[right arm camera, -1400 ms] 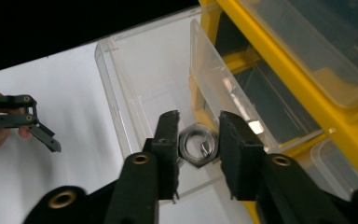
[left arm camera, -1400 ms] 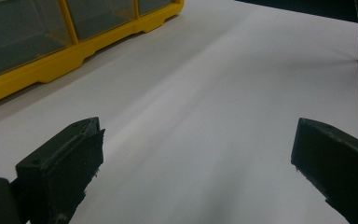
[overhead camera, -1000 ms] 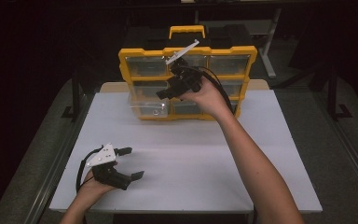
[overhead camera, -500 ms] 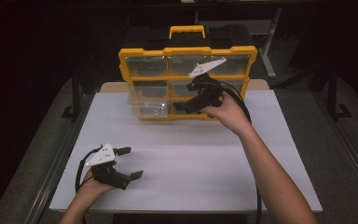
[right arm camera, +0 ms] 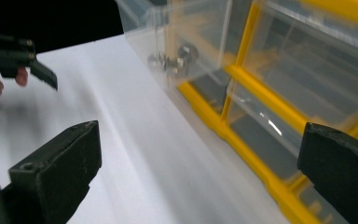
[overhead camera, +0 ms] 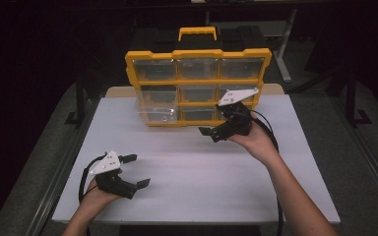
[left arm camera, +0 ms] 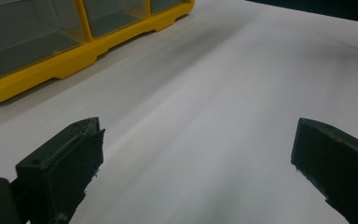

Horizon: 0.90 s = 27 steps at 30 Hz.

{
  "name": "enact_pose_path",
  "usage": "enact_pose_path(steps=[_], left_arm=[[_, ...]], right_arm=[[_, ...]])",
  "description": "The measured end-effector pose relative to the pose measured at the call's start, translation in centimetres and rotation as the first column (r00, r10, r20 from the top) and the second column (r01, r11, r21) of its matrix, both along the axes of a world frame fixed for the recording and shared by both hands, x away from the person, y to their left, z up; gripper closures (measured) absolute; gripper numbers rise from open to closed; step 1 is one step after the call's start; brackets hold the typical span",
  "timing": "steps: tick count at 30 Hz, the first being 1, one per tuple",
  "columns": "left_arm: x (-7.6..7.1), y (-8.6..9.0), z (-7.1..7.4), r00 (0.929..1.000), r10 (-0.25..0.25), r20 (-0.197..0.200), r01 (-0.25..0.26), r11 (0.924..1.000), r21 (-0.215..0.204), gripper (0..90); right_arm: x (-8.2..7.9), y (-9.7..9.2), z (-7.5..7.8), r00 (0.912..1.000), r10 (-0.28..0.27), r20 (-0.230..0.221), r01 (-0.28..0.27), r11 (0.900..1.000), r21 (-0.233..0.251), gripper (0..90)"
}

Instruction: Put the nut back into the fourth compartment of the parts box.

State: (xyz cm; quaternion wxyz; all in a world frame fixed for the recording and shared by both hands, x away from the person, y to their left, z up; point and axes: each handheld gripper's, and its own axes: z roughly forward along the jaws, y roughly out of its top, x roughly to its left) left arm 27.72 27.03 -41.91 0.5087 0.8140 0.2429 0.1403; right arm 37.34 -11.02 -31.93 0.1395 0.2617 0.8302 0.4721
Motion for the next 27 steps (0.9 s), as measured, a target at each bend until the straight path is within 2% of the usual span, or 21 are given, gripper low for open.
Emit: enact_pose_path(steps=[4, 9, 12, 20, 27], left_arm=[[-0.1, -0.1, -0.1, 0.9998, 0.014, -0.010, -0.015, 0.9998, -0.012, 2.0], [0.0, 0.0, -0.1, 0.9999, 0.008, -0.007, -0.008, 1.0000, 0.003, 1.9], [0.0, 0.0, -0.2, 0.9998, 0.012, -0.013, -0.012, 0.9999, -0.002, 2.0], [-0.2, -0.2, -0.3, 0.9997, 0.012, -0.020, -0.012, 0.9998, -0.015, 1.9], [-0.2, -0.2, -0.4, 0.9997, 0.008, -0.022, -0.008, 0.9999, -0.013, 2.0]], right_arm=[[-1.2, -1.1, -1.5, 1.0000, -0.005, 0.007, 0.005, 0.9999, 0.016, 0.0], [-3.0, -2.6, -3.4, 0.9996, -0.021, 0.018, 0.021, 0.9994, 0.028, 0.0], [-3.9, -3.5, -4.5, 0.9993, -0.036, 0.012, 0.036, 0.9989, 0.028, 0.0], [-5.9, -5.5, -7.1, 0.9966, -0.073, -0.039, 0.075, 0.9957, 0.055, 0.0], [-7.4, -7.2, -8.8, 0.9951, -0.092, -0.035, 0.094, 0.9933, 0.066, 0.0]])
